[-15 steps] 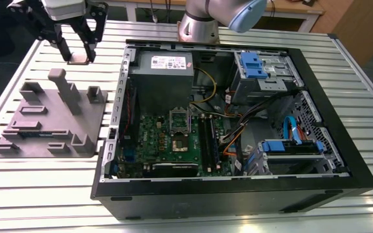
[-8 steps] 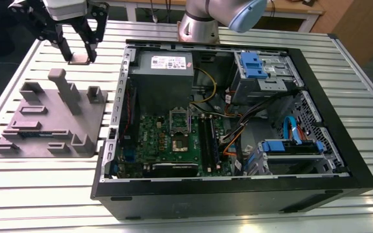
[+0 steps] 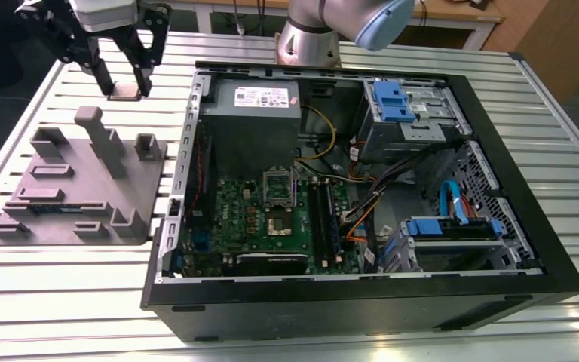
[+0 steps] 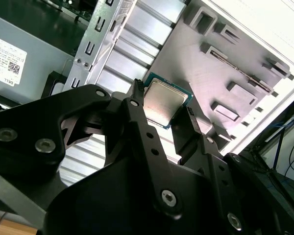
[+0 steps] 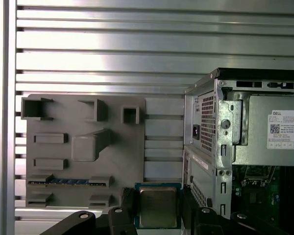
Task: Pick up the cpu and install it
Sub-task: 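Pick up the cpu and move it towards the insertion slot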
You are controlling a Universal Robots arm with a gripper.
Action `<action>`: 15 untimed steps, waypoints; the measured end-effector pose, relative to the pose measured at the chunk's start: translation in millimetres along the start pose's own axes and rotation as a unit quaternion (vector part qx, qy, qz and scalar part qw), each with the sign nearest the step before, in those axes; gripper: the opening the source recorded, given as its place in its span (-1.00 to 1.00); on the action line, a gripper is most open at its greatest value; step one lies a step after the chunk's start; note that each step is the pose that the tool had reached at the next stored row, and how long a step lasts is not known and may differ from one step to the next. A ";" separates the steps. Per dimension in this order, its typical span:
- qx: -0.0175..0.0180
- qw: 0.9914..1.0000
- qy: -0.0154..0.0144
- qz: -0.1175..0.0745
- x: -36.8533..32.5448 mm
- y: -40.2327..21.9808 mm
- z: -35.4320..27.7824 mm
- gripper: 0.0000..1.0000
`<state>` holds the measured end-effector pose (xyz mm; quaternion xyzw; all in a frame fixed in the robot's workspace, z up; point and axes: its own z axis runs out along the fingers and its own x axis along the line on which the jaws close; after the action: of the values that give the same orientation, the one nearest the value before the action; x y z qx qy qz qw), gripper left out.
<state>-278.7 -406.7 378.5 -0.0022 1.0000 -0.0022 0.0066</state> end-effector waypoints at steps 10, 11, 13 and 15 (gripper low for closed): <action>0.000 1.000 0.000 0.000 -4.9 0.0 0.1 -0.06; 0.000 1.000 0.000 0.000 -5.4 0.0 0.1 -0.06; 0.000 1.000 0.000 0.000 -6.4 0.0 0.1 -0.06; 0.000 1.000 0.000 0.000 -7.6 -0.1 0.1 -0.06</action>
<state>-271.1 -406.8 378.5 -0.0022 1.0000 -0.0022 0.0066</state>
